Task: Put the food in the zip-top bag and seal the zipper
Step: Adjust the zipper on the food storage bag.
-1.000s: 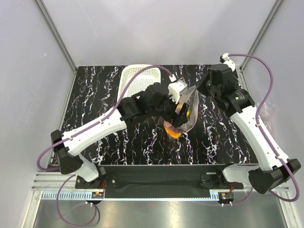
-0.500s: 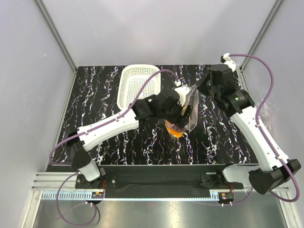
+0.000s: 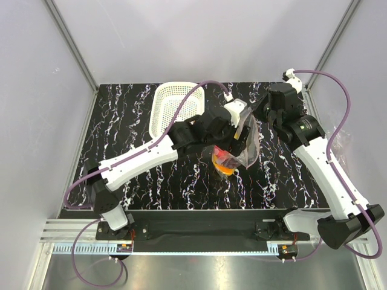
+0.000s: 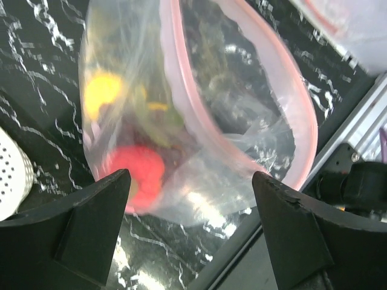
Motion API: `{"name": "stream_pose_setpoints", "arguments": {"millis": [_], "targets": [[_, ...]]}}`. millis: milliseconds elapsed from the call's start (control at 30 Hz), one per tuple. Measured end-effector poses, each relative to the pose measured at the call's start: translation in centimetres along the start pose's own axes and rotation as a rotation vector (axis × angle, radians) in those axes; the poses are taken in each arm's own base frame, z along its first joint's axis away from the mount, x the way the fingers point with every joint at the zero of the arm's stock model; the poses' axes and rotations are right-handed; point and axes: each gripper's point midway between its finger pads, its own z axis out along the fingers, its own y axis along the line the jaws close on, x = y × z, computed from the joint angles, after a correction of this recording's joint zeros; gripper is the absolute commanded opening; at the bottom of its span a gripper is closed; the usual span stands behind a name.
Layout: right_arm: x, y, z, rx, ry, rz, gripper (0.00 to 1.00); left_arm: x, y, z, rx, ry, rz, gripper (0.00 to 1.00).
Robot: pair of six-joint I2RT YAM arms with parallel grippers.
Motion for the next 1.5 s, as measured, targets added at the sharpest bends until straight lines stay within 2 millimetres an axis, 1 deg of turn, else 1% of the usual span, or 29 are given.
{"name": "stream_pose_setpoints", "arguments": {"millis": [67,200,300,433,533,600,700,867,933,1000,1033,1100,1133,1167,1200,1233,1267,1300,1333,1367,1400,1500], "targets": [[0.0,0.0,0.0,0.000,0.000,0.000,0.00,-0.5,-0.2,0.0,0.002,-0.013,0.001,0.91],[0.0,0.0,0.0,0.000,0.000,0.000,0.00,-0.7,-0.3,-0.2,0.005,-0.015,0.005,0.99],[0.0,0.0,0.0,0.000,0.000,0.000,0.00,-1.1,-0.8,-0.6,0.019,-0.019,0.008,0.99],[0.0,0.0,0.0,-0.001,0.000,0.000,0.00,-2.3,-2.5,-1.6,0.054,-0.049,0.029,0.99],[0.0,0.1,0.0,-0.004,0.001,0.001,0.00,-2.7,-3.7,-2.0,0.075,-0.061,0.040,0.99],[0.0,0.1,0.0,-0.005,0.003,0.002,0.00,-2.7,-4.3,-2.0,0.080,-0.059,0.047,0.99],[0.1,0.2,-0.1,-0.009,0.010,0.007,0.00,-2.4,-4.3,-1.1,0.055,-0.043,0.057,0.99],[0.2,0.3,-0.2,-0.013,0.014,0.010,0.00,-1.8,-3.4,1.9,-0.045,-0.019,0.071,0.99],[0.0,-0.3,-0.1,0.007,0.012,0.016,0.00,-1.7,-3.0,2.4,-0.085,-0.019,0.078,0.99],[-0.1,-0.3,-0.3,0.007,0.010,0.017,0.00,-1.6,-2.5,2.6,-0.127,-0.020,0.084,0.99],[-0.2,-0.3,-0.4,0.007,0.008,0.018,0.00,-1.6,-2.3,2.6,-0.151,-0.021,0.090,0.97],[-0.2,-0.5,-0.5,0.010,0.007,0.018,0.00,-1.8,-2.0,2.6,-0.189,-0.025,0.102,0.83],[-0.3,-0.5,-0.6,0.013,0.005,0.018,0.00,-1.8,-1.8,2.5,-0.206,-0.027,0.108,0.64],[-0.3,-0.6,-0.6,0.016,0.003,0.017,0.00,-1.8,-1.7,2.5,-0.220,-0.026,0.115,0.52],[-0.4,-0.6,-0.7,0.016,0.000,0.018,0.00,-1.8,-1.5,2.4,-0.227,-0.024,0.125,0.43],[-0.4,-0.6,-0.8,0.015,-0.002,0.018,0.05,-1.7,-1.4,2.4,-0.230,-0.019,0.135,0.34],[-0.5,-0.6,-0.9,0.014,-0.004,0.018,0.14,-1.6,-1.3,2.4,-0.227,-0.017,0.142,0.23],[-0.5,-0.7,-1.0,0.013,-0.006,0.017,0.21,-1.4,-1.3,2.5,-0.216,-0.011,0.151,0.17],[-0.6,-0.7,-1.2,0.013,-0.007,0.013,0.38,-1.0,-1.1,2.7,-0.202,-0.001,0.164,0.13],[-0.5,-0.9,-1.3,0.020,-0.006,0.007,0.45,-0.8,-1.1,2.7,-0.175,-0.004,0.170,0.07],[-0.6,-1.0,-1.5,0.020,-0.009,-0.004,0.49,-0.2,-1.3,2.6,-0.129,0.008,0.180,0.06],[-1.4,-1.1,-2.5,0.010,-0.040,-0.031,0.50,1.0,-0.4,1.4,-0.027,0.041,0.196,0.00]]}}
